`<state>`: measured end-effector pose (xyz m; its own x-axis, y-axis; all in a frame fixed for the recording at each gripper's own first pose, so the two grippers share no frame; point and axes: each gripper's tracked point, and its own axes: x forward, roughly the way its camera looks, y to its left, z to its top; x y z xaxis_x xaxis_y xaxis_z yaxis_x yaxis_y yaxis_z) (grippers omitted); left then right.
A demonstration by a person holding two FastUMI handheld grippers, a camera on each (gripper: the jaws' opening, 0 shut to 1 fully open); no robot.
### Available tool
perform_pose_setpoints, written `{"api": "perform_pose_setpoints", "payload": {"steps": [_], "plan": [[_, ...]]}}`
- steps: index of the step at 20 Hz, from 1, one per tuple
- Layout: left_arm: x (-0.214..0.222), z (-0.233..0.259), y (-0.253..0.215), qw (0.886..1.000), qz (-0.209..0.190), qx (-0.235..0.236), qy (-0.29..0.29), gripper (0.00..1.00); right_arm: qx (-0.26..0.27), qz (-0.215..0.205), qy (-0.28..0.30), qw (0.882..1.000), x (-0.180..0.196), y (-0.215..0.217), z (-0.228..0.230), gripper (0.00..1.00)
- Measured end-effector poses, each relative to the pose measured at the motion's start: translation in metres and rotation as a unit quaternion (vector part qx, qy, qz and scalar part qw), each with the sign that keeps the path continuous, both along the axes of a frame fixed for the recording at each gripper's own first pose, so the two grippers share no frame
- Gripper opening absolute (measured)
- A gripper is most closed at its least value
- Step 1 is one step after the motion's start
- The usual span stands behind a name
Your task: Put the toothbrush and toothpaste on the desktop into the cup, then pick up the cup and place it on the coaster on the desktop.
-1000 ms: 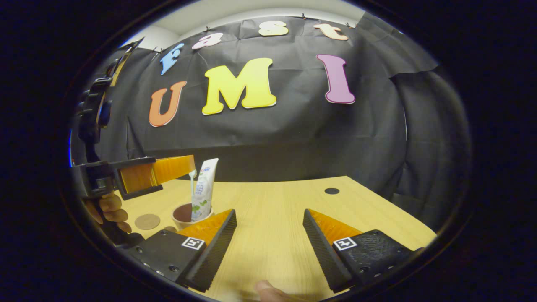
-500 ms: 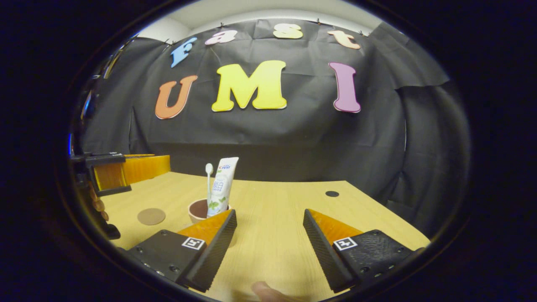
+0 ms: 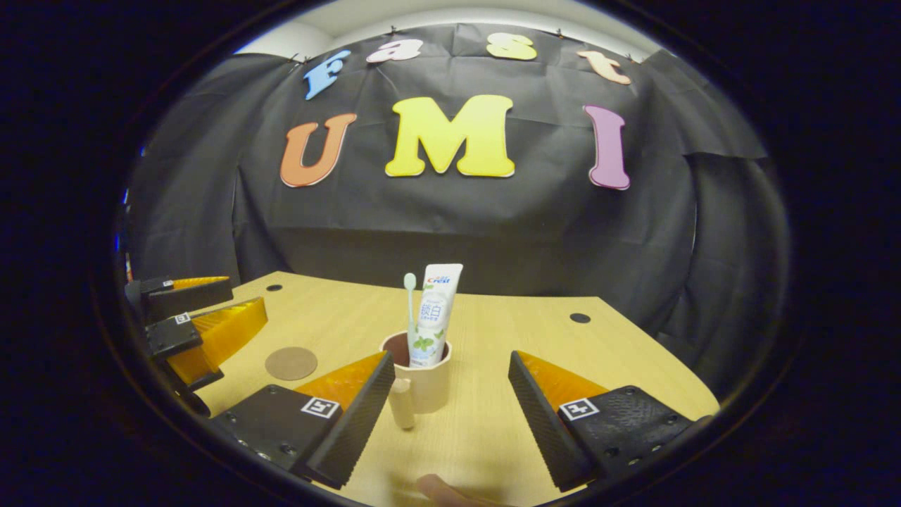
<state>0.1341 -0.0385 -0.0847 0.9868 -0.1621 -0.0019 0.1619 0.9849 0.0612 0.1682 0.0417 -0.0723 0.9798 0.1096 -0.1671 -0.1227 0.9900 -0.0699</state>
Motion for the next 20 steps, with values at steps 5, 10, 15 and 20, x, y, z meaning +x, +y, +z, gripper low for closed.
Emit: {"api": "perform_pose_setpoints", "payload": {"steps": [5, 10, 15, 20], "plan": [[-0.024, -0.017, 0.022, 1.000, 0.000, -0.016, -0.007, 0.93, 0.001, 0.010, 0.062, 0.998, 0.014, 0.011, -0.001, 0.96], [-0.041, -0.027, 0.043, 1.000, 0.010, 0.008, -0.019, 0.93, -0.012, 0.016, 0.159, 0.987, 0.032, 0.017, -0.024, 0.96], [-0.046, -0.030, 0.050, 1.000, 0.011, 0.002, -0.021, 0.93, -0.001, 0.028, 0.269, 0.963, 0.038, 0.032, -0.054, 0.96], [-0.046, -0.033, 0.053, 1.000, 0.013, -0.004, -0.024, 0.93, -0.022, 0.009, 0.338, 0.941, 0.047, 0.036, -0.073, 0.94]]}}
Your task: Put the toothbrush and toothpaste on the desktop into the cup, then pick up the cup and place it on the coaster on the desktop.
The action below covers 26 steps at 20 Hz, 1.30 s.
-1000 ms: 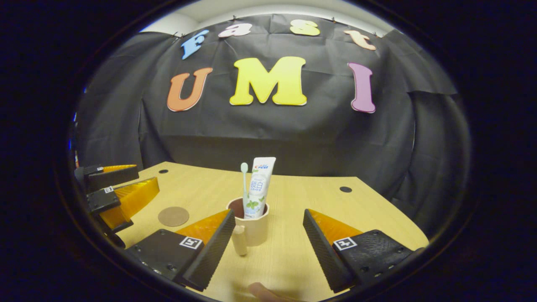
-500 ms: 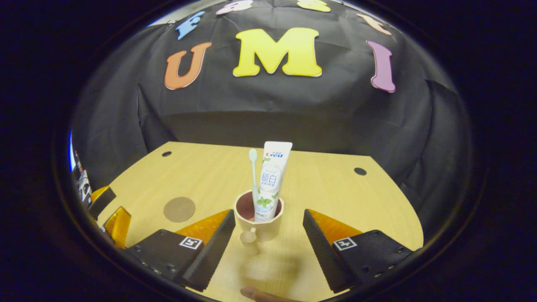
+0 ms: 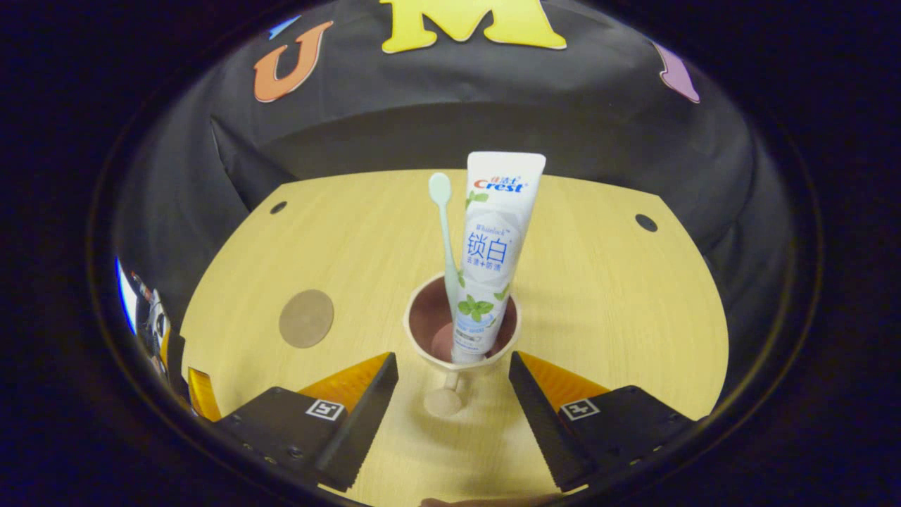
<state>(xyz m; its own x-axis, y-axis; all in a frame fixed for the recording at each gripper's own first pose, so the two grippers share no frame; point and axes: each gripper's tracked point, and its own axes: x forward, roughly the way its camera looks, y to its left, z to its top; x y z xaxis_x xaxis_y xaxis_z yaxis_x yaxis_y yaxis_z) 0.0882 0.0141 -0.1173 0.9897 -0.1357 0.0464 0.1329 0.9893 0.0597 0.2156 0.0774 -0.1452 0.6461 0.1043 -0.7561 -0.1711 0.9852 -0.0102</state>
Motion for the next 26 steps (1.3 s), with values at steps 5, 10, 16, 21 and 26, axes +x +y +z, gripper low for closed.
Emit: {"api": "perform_pose_setpoints", "payload": {"steps": [5, 10, 16, 21, 26], "plan": [[-0.003, -0.005, 0.009, 1.000, 0.000, -0.011, 0.001, 0.93, -0.046, 0.002, 0.064, 0.997, 0.004, -0.002, -0.019, 0.95], [-0.002, -0.009, 0.016, 1.000, 0.002, -0.009, 0.007, 0.93, -0.020, -0.039, 0.136, 0.990, 0.006, 0.003, -0.042, 0.92], [0.000, -0.011, 0.017, 1.000, -0.002, -0.019, 0.011, 0.93, -0.033, -0.047, 0.145, 0.988, 0.012, 0.003, -0.043, 0.72], [0.001, -0.013, 0.015, 1.000, -0.007, -0.023, 0.015, 0.93, -0.039, -0.054, 0.175, 0.982, 0.005, 0.003, -0.056, 0.57], [-0.001, -0.015, 0.017, 1.000, -0.007, -0.024, 0.016, 0.93, -0.031, -0.059, 0.179, 0.982, 0.009, 0.004, -0.053, 0.35]]}}
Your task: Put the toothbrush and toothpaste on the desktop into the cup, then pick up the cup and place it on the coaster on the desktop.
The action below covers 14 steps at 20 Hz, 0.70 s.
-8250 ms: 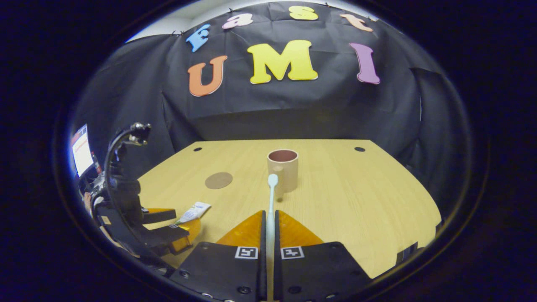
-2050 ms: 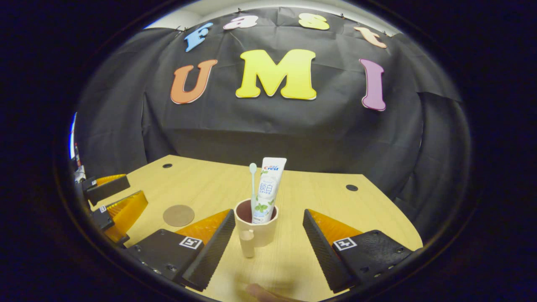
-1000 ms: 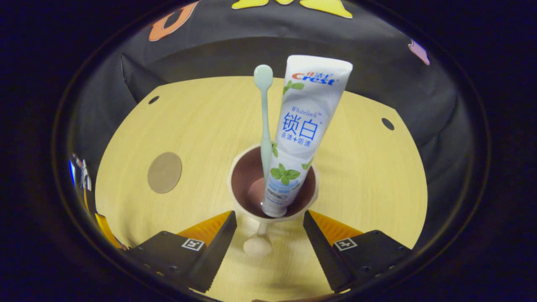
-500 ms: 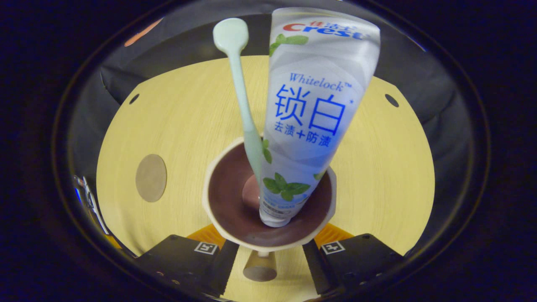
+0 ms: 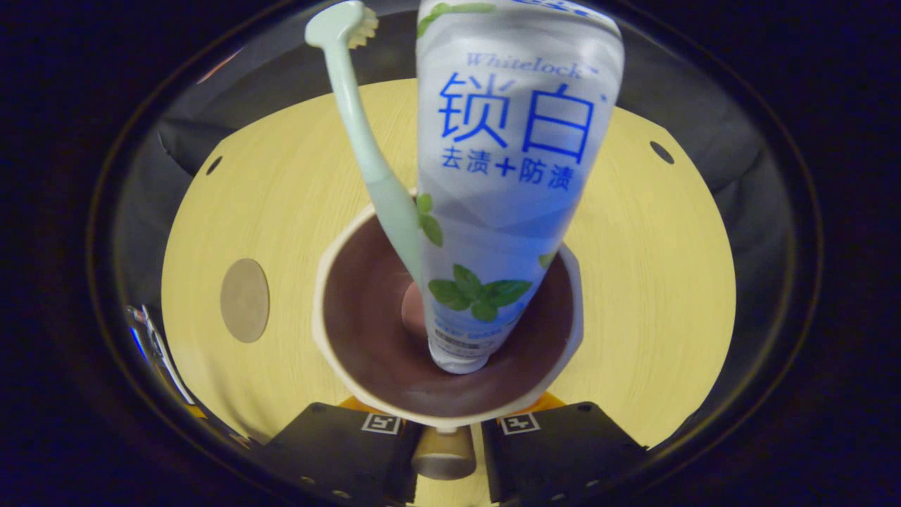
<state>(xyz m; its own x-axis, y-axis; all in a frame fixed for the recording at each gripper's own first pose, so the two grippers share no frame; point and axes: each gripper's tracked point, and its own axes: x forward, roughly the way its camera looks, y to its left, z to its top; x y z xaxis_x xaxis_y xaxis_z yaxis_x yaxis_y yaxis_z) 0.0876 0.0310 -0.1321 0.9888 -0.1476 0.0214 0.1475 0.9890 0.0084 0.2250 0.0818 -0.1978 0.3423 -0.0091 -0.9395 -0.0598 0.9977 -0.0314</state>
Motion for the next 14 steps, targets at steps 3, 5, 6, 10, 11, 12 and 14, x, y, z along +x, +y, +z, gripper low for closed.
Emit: {"api": "perform_pose_setpoints", "payload": {"steps": [3, 5, 6, 10, 11, 12, 14], "plan": [[0.000, 0.002, -0.001, 1.000, -0.001, 0.000, -0.004, 0.93, -0.001, 0.007, 0.000, 1.000, 0.000, 0.000, 0.000, 0.28], [0.000, 0.003, -0.002, 1.000, -0.002, 0.000, -0.005, 0.93, -0.001, 0.012, -0.001, 1.000, 0.001, -0.001, -0.001, 0.28], [0.000, 0.003, -0.002, 1.000, -0.004, 0.000, -0.005, 0.93, 0.000, 0.019, 0.002, 1.000, 0.001, 0.000, -0.001, 0.28], [-0.003, 0.001, -0.001, 1.000, -0.002, 0.002, -0.004, 0.93, 0.007, 0.031, 0.001, 0.999, -0.001, -0.002, -0.001, 0.27], [-0.004, -0.001, 0.000, 1.000, -0.001, 0.003, -0.001, 0.93, 0.008, 0.035, -0.002, 0.999, -0.001, -0.001, 0.000, 0.28], [-0.007, -0.001, 0.001, 1.000, -0.001, 0.002, -0.001, 0.93, 0.009, 0.031, -0.007, 0.999, 0.000, -0.001, 0.001, 0.28], [-0.011, 0.002, 0.006, 1.000, 0.004, 0.003, -0.005, 0.93, 0.005, 0.034, -0.015, 0.999, 0.002, -0.001, 0.001, 0.27]]}}
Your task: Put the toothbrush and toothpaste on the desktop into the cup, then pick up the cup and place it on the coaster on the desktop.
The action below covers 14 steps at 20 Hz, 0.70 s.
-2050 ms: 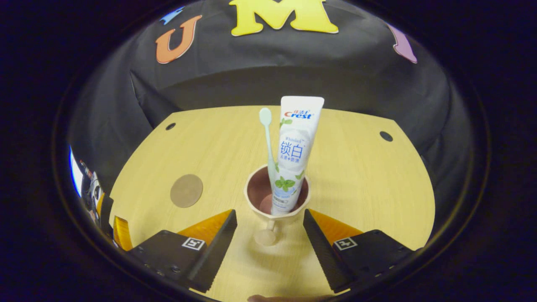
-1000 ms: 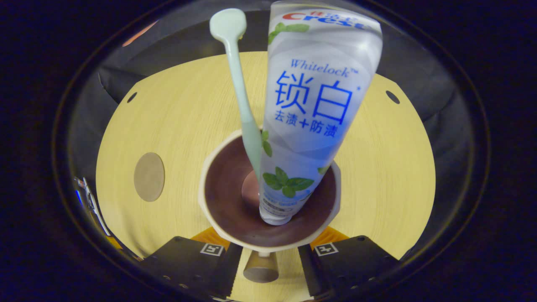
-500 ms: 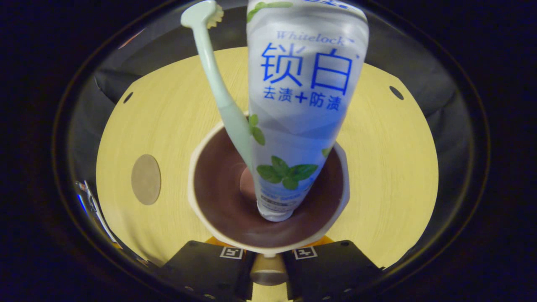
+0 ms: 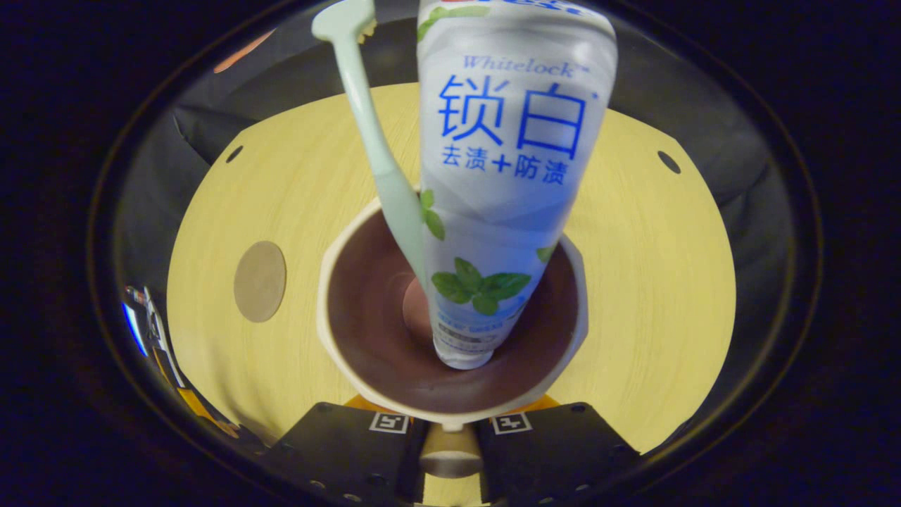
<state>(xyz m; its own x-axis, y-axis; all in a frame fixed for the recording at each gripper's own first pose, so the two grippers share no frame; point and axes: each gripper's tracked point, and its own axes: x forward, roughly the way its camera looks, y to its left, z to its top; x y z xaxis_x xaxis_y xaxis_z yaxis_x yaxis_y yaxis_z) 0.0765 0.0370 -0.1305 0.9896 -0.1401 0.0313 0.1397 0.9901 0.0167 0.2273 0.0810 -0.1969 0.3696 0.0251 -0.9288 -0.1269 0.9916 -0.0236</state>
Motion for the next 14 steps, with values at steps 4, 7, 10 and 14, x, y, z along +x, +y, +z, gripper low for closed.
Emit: {"api": "perform_pose_setpoints", "payload": {"steps": [4, 7, 10, 14], "plan": [[-0.009, 0.006, 0.009, 1.000, 0.006, 0.004, -0.015, 0.93, 0.000, 0.014, -0.011, 1.000, 0.003, 0.003, 0.003, 0.27], [-0.017, 0.009, 0.020, 1.000, 0.013, 0.003, -0.021, 0.93, 0.001, 0.033, -0.013, 0.999, 0.004, 0.004, 0.004, 0.27], [-0.025, 0.005, 0.039, 0.999, 0.024, -0.002, -0.020, 0.93, -0.002, 0.054, -0.012, 0.998, 0.004, 0.006, 0.003, 0.27], [-0.037, -0.001, 0.068, 0.999, 0.045, -0.004, -0.018, 0.93, -0.006, 0.092, -0.004, 0.996, 0.002, 0.007, 0.002, 0.27]]}}
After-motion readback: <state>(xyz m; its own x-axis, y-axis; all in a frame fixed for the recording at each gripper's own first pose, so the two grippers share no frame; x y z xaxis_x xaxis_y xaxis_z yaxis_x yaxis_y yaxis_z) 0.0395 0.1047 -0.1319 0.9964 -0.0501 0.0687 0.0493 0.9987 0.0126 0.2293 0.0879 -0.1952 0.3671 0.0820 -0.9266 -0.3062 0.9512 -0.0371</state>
